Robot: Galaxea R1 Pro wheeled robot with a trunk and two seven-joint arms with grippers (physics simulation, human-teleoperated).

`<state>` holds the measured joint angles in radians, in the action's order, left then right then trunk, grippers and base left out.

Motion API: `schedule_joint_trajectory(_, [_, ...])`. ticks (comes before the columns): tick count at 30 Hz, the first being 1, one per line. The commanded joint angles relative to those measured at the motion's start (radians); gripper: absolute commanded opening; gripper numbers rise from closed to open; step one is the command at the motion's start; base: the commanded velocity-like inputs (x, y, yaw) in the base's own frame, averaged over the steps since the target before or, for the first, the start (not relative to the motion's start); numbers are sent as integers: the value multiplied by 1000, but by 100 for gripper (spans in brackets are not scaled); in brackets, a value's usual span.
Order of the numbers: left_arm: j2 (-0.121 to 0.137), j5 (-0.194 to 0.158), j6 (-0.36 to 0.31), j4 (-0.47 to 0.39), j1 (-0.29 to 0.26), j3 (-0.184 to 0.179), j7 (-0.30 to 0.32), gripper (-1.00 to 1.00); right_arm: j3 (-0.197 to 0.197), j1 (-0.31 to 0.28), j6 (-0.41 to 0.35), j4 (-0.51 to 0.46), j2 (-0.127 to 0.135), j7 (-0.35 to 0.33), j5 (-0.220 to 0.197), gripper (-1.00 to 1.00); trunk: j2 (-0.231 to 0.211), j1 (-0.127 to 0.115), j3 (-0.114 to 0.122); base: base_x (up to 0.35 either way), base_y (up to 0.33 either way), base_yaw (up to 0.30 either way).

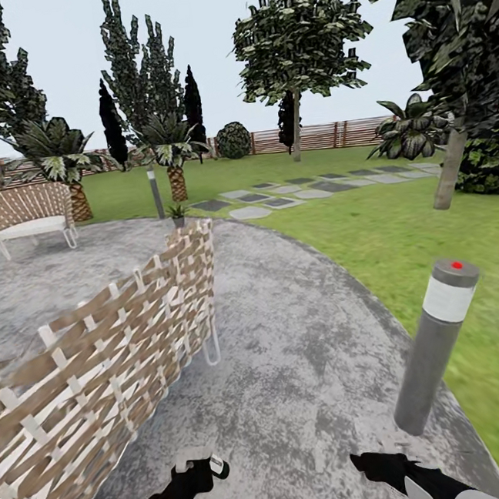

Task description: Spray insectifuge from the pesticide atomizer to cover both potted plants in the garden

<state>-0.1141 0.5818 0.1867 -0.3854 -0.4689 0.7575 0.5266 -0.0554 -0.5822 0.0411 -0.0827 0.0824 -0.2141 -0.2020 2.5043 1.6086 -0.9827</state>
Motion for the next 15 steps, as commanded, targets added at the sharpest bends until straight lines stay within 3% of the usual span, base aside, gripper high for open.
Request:
schedule_joint_trajectory(1, [-1,10,5,-1,-1,8,4,-100,-6,-1,3,1,0,-4,-10,100,0,0,-1,341,0,0])
schedule_joint_trajectory(6, [-1,10,5,-1,-1,8,4,-100,-6,-1,3,1,0,-4,-10,100,0,0,-1,341,0,-30])
schedule_joint_trajectory(11, [-1,10,5,-1,-1,8,4,-100,-5,-1,3,1,0,-4,-10,100,0,0,-1,332,0,-217])
schedule_joint_trajectory(15, [-1,10,6,-1,-1,8,4,-100,-1,-1,3,1,0,-4,-10,100,0,0,-1,111,0,-176])
